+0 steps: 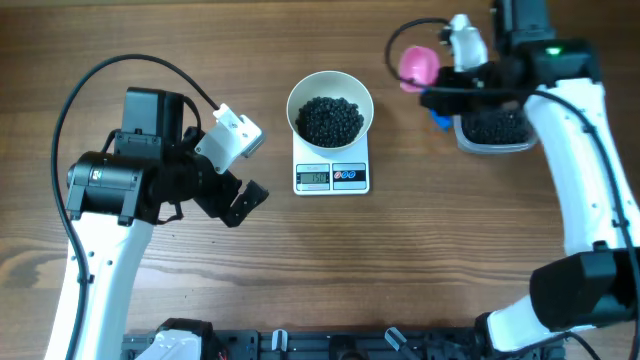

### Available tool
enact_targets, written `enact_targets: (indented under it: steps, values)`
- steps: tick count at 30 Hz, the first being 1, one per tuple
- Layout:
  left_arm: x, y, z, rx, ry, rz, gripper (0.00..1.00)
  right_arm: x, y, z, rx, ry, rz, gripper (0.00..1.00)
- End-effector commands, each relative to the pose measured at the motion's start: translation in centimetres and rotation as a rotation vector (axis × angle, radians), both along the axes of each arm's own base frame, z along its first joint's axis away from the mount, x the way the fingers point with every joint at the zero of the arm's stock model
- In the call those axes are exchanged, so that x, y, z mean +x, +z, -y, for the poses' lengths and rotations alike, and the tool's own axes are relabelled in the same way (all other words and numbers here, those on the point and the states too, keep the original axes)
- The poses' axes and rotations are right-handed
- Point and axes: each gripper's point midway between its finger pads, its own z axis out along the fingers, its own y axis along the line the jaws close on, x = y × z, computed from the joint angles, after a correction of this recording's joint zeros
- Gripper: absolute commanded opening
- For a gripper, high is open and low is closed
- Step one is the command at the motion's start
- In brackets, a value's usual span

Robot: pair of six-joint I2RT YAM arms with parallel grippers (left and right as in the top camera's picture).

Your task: Scoop item into bowl and weigh 150g on scale

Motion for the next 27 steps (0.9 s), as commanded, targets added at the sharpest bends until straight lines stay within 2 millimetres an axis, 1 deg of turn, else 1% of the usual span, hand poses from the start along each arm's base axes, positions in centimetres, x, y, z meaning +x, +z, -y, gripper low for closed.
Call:
enact_targets:
  steps: [1, 4, 7, 10, 11, 13, 15, 17, 19, 20, 22, 24, 25, 27]
  values:
    - [-0.1, 0.1, -0.1, 0.004, -0.011, 0.013, 1.0, -1.0, 0.8, 3.3, 0.044, -0.089, -0.04, 0.04]
    - [-0.1, 0.1, -0.1, 0.005, -0.012, 0.013, 1.0, -1.7, 0.6, 5.7, 0.06, -0.16, -0.091, 0.04]
    - [-0.1, 0.1, -0.1, 0.005, -0.011, 0.013, 1.0, -2.5, 0.2, 7.5, 0.041, -0.202, -0.132, 0.04]
    - [-0.1, 0.1, -0.1, 0.005, -0.012, 0.013, 1.0, -4.1, -0.4, 9.5, 0.013, -0.237, -0.193, 0.04]
    - [-0.1, 0.1, -0.1, 0.005, -0.011, 0.013, 1.0, -4.6, -0.4, 10.5, 0.0, -0.254, -0.206, 0.04]
    - [-0.1, 0.1, -0.1, 0.005, -0.012, 0.013, 1.0, -5.5, -0.7, 12.0, -0.041, -0.291, -0.239, 0.04]
    - [-0.1, 0.1, -0.1, 0.005, -0.011, 0.013, 1.0, -7.1, -1.2, 13.6, -0.089, -0.313, -0.292, 0.05]
    - [-0.1, 0.1, -0.1, 0.005, -0.011, 0.013, 1.0, -8.2, -1.5, 14.9, -0.14, -0.32, -0.327, 0.04]
    - [-0.1, 0.1, -0.1, 0.005, -0.011, 0.013, 1.0, -8.5, -1.7, 15.9, -0.186, -0.337, -0.337, 0.04]
    - [-0.1, 0.1, -0.1, 0.005, -0.011, 0.013, 1.0, -8.8, -2.0, 17.2, -0.262, -0.356, -0.345, 0.04]
    - [-0.1, 0.1, -0.1, 0.005, -0.012, 0.013, 1.0, -8.1, -2.2, 18.7, -0.341, -0.423, -0.324, 0.04]
    - [-0.1, 0.1, -0.1, 0.005, -0.012, 0.013, 1.0, -6.5, -2.1, 20.0, -0.478, -0.475, -0.268, 0.04]
    - [-0.1, 0.1, -0.1, 0.005, -0.012, 0.013, 1.0, -5.9, -2.1, 20.2, -0.526, -0.482, -0.248, 0.04]
    - [-0.1, 0.1, -0.1, 0.005, -0.011, 0.013, 1.0, -4.5, -2.6, 19.5, -0.584, -0.447, -0.219, 0.04]
